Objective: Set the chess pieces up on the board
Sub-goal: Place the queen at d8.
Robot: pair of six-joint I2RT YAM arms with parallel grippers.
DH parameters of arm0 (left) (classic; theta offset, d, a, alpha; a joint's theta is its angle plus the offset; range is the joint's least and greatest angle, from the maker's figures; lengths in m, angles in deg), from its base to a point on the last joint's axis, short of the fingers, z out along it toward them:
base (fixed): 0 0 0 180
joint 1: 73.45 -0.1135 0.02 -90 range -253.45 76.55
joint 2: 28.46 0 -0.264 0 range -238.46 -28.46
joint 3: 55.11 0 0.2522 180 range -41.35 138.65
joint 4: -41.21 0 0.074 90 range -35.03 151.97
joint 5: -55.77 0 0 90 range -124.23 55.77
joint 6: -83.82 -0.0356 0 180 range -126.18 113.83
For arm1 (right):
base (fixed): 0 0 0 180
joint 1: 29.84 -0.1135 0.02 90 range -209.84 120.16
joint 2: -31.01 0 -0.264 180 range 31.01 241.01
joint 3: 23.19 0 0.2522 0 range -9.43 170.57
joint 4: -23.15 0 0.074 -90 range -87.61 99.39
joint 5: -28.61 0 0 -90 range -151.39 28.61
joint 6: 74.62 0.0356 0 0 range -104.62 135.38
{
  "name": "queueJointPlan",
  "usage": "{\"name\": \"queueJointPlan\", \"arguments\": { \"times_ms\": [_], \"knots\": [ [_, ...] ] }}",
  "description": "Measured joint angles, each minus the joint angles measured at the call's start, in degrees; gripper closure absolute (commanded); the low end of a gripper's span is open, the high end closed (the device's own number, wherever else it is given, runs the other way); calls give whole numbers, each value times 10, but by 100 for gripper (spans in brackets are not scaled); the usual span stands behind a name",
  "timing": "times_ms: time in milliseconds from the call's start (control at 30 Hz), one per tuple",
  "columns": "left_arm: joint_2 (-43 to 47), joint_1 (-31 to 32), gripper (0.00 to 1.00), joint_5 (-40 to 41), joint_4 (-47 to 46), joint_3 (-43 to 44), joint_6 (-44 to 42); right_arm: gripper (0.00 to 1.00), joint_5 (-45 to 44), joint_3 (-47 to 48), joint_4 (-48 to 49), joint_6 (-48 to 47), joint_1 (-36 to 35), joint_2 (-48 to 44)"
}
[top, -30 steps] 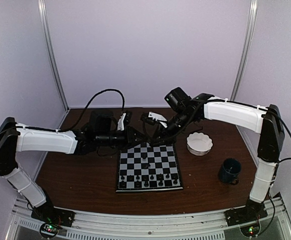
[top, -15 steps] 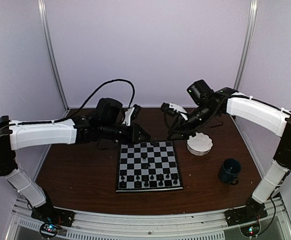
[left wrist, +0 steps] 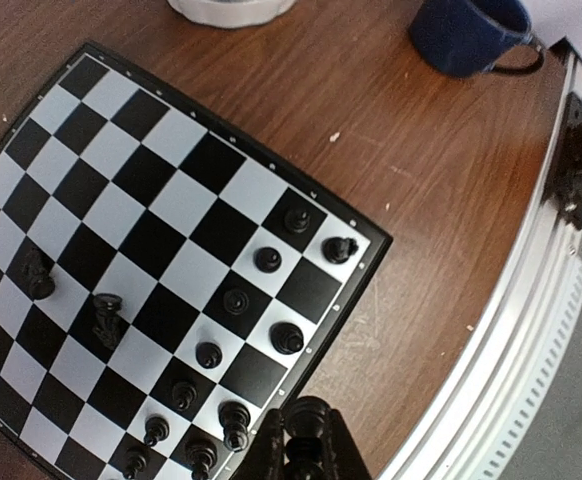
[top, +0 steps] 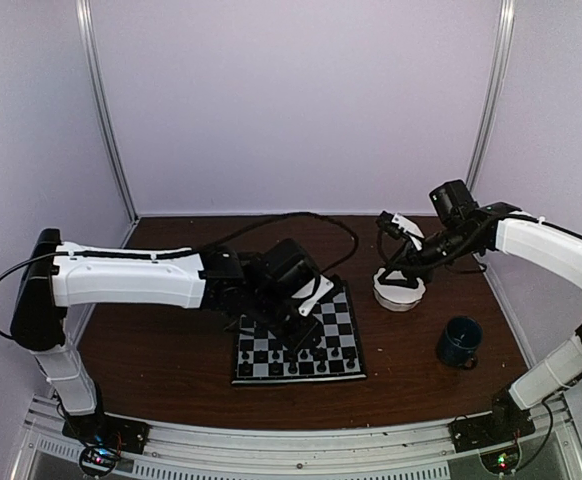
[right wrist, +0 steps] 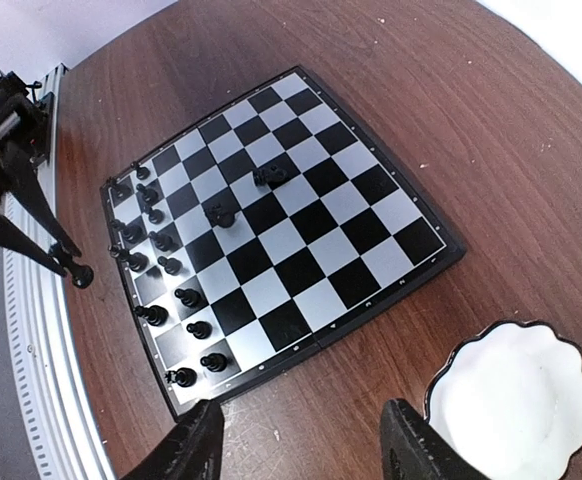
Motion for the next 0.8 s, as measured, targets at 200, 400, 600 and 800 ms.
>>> {"name": "queueJointPlan", "arguments": {
  "times_ms": [200,400,600,800],
  "knots": [
    [-50,17,92,29,36,33,-26,43,-1,0,18,1,0,3],
    [-63,17,91,43,50,40,-36,43,-1,0,20,0,0,11],
    [-77,17,91,48,52,40,-41,43,-1,0,20,0,0,15],
    [-95,17,91,48,58,43,-42,43,0,0,20,0,0,18]
  ]
}}
